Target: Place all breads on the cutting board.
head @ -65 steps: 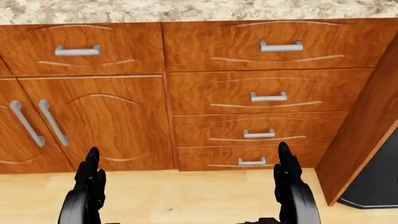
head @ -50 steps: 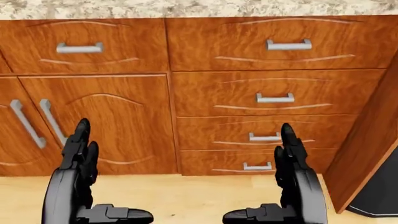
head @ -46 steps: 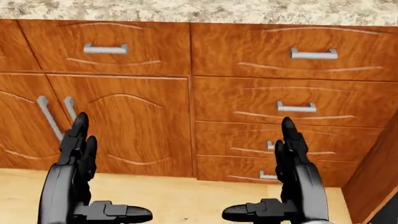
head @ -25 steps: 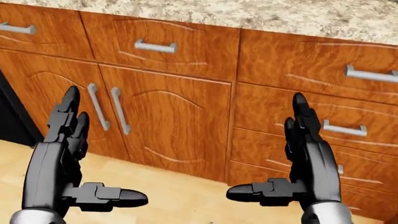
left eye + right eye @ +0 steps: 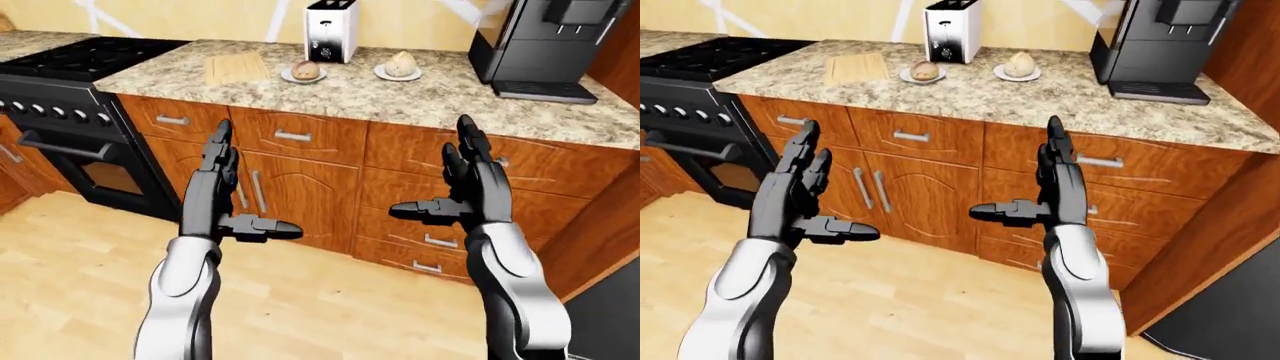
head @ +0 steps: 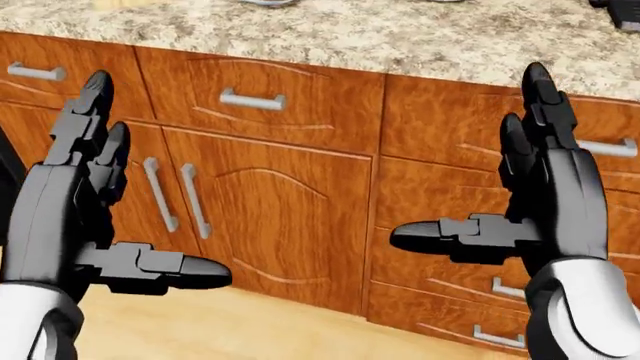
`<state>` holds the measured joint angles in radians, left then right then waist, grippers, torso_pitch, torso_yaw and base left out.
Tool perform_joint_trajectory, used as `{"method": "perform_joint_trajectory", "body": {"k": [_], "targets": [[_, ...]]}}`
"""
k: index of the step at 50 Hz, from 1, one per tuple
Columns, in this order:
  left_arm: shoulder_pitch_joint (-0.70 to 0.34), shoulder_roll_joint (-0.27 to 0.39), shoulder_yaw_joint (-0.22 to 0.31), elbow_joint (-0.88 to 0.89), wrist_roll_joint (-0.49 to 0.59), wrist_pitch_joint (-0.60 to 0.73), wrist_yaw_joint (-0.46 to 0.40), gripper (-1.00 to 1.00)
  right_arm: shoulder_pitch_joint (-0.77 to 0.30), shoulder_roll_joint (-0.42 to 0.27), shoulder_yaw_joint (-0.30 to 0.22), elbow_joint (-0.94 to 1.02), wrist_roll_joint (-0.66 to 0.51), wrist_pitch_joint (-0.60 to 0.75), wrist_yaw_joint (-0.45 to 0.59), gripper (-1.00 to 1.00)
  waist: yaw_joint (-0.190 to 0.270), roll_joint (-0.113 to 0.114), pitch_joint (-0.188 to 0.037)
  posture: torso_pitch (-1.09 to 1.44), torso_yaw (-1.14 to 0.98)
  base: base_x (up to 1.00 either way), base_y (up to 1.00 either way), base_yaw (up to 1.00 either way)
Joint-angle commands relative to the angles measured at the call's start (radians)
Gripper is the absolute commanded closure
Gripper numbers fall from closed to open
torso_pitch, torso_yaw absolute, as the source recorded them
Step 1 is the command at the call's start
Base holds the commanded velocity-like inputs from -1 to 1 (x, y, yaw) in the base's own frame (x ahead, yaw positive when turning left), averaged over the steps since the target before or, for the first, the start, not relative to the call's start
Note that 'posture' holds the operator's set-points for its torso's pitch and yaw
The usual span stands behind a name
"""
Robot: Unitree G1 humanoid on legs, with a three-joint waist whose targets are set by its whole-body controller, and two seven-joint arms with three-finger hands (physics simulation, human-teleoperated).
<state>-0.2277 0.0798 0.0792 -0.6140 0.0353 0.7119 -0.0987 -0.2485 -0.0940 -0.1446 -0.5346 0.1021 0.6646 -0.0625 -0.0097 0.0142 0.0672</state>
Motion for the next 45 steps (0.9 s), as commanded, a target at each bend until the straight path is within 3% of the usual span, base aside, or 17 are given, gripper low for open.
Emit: {"method": "perform_joint_trajectory", "body": {"k": [1,6,8,16,19,21,22,23,26,28,29,31,33,36,41,44,45], "targets": [[-0.022,0.008,0.010,-0.040,0.002,-0.026,0.005,-1.00,-0.033,-0.002,0.010,-0.046,0.013,-0.023,-0.002,-1.00,0.003,-0.006,-0.013,0.00,0.00,0.67,0.00,0.00],[-0.015,0.009,0.011,-0.052,-0.001,-0.027,0.002,-1.00,-0.031,-0.003,0.016,-0.057,0.013,-0.024,-0.006,-1.00,-0.008,0.090,-0.029,0.00,0.00,0.75,0.00,0.00],[-0.013,0.010,0.014,-0.051,-0.001,-0.030,0.002,-1.00,-0.029,-0.002,0.016,-0.060,0.013,-0.027,-0.007,-1.00,-0.007,0.063,-0.007,0.00,0.00,0.82,0.00,0.00],[-0.006,0.008,0.010,-0.056,-0.002,-0.037,-0.001,-1.00,-0.021,0.002,0.026,-0.063,0.005,-0.032,-0.006,-1.00,0.043,0.011,-0.061,0.00,0.00,0.86,0.00,0.00],[-0.011,0.008,0.010,-0.054,-0.002,-0.035,-0.001,-1.00,-0.019,0.000,0.024,-0.067,-0.001,-0.030,-0.005,-1.00,0.042,-0.059,-0.080,0.00,0.00,0.86,0.00,0.00],[-0.015,0.008,0.008,-0.062,-0.001,-0.026,0.000,-1.00,-0.027,-0.003,0.016,-0.077,-0.008,-0.015,-0.014,-1.00,0.035,-0.054,-0.012,0.00,0.00,0.80,0.00,0.00],[-0.016,0.008,0.007,-0.065,0.000,-0.022,0.000,-1.00,-0.029,-0.003,0.014,-0.085,-0.005,-0.005,-0.015,-1.00,0.027,-0.068,-0.005,0.00,0.00,0.52,0.00,0.00],[-0.019,0.008,0.007,-0.062,0.000,-0.023,0.000,-1.00,-0.029,-0.002,0.013,-0.090,-0.002,0.000,-0.015,-1.00,0.016,-0.074,-0.040,0.00,0.00,0.30,-0.09,0.00],[-0.020,0.008,0.002,-0.063,0.003,-0.022,0.000,-1.00,-0.026,-0.001,0.013,-0.093,0.003,0.005,-0.017,-1.00,0.008,-0.052,-0.049,0.00,0.00,0.04,-0.29,0.00],[-0.020,0.007,0.001,-0.062,0.004,-0.025,-0.002,-1.00,-0.023,-0.002,0.016,-0.102,0.001,0.009,-0.016,-1.00,-0.014,0.021,-0.021,0.00,0.00,0.00,-0.33,-0.39],[-0.020,0.007,0.001,-0.061,0.005,-0.025,-0.002,-1.00,-0.024,-0.003,0.017,-0.105,0.000,0.013,-0.016,-1.00,0.007,0.020,0.000,0.00,0.00,0.00,0.00,-0.84],[-0.020,0.007,0.002,-0.062,0.004,-0.026,-0.004,-1.00,-0.026,-0.004,0.017,-0.116,-0.001,0.021,-0.014,-1.00,0.022,0.059,-0.067,0.00,0.00,0.00,0.00,-0.88],[-0.019,0.007,0.003,-0.056,0.004,-0.032,-0.005,-1.00,-0.022,-0.004,0.019,-0.116,-0.005,0.018,-0.012,-1.00,0.031,0.039,-0.012,0.00,0.00,0.00,0.00,-0.89],[-0.016,0.006,0.002,-0.054,0.005,-0.038,-0.005,-1.00,-0.017,-0.003,0.024,-0.111,-0.015,0.003,-0.006,-1.00,0.045,0.030,-0.050,0.00,0.00,0.00,-0.06,-0.59],[-0.014,0.006,0.005,-0.050,0.005,-0.046,-0.007,-1.00,-0.021,-0.002,0.031,-0.115,-0.035,0.006,0.007,-1.00,0.033,-0.010,-0.032,0.00,0.00,0.00,0.00,0.00],[-0.018,0.009,0.011,-0.053,0.001,-0.042,-0.008,-1.00,-0.023,0.001,0.038,-0.111,-0.045,0.004,0.012,-1.00,0.031,-0.098,-0.068,0.00,0.00,0.01,-0.03,0.00],[-0.019,0.010,0.011,-0.053,0.001,-0.043,-0.008,-1.00,-0.024,0.002,0.039,-0.111,-0.047,0.004,0.014,-1.00,0.012,-0.054,-0.058,0.00,0.00,0.06,-0.07,0.00]]}}
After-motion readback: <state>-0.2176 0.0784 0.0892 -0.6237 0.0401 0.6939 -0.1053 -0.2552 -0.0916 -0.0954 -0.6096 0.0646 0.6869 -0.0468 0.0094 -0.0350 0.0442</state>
